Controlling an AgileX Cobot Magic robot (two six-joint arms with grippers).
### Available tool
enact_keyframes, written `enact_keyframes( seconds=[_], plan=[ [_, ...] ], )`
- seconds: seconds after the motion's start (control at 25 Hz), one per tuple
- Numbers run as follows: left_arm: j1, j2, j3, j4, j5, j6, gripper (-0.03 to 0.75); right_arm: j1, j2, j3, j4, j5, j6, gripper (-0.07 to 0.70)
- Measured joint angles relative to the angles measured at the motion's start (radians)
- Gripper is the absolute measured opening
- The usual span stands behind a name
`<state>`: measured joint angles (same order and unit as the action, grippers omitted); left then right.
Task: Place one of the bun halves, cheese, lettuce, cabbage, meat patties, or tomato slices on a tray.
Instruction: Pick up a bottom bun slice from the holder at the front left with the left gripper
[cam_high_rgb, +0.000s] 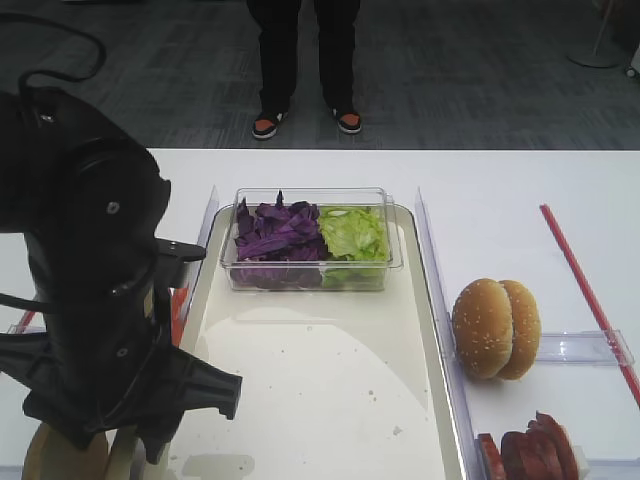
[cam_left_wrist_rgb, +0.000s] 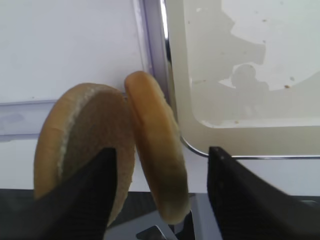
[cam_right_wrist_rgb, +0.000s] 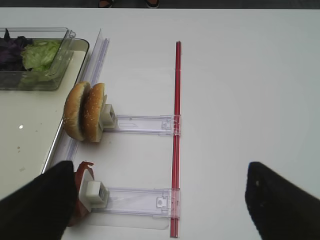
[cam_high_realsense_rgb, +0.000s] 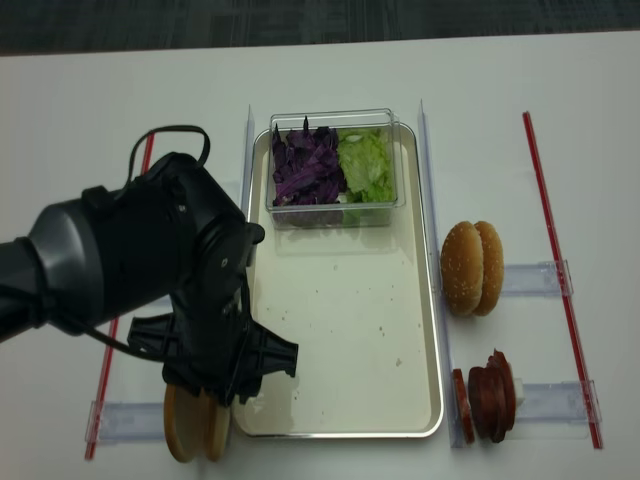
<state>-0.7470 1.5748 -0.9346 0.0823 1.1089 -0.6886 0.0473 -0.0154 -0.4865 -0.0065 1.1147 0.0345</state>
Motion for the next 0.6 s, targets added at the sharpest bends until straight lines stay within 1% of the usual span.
enact_keyframes(
  seconds=[0.16, 0.28, 0.4, 0.44, 0.6],
  plan=[
    [0.000, 0.024, 0.000, -0.002, 0.012, 0.001, 0.380, 0.000, 0.000, 0.000, 0.000, 0.000, 0.003, 0.692],
    [0.000, 0.024, 0.000, -0.002, 0.014, 0.002, 0.361, 0.000, 0.000, 0.000, 0.000, 0.000, 0.003, 0.692],
    [0.000, 0.024, 0.000, -0.002, 0.014, 0.002, 0.323, 0.000, 0.000, 0.000, 0.000, 0.000, 0.006, 0.692],
    [0.000, 0.024, -0.002, -0.002, 0.016, 0.002, 0.295, 0.000, 0.000, 0.000, 0.000, 0.000, 0.006, 0.692],
    [0.000, 0.024, -0.002, -0.002, 0.016, 0.002, 0.254, 0.000, 0.000, 0.000, 0.000, 0.000, 0.006, 0.692]
  ],
)
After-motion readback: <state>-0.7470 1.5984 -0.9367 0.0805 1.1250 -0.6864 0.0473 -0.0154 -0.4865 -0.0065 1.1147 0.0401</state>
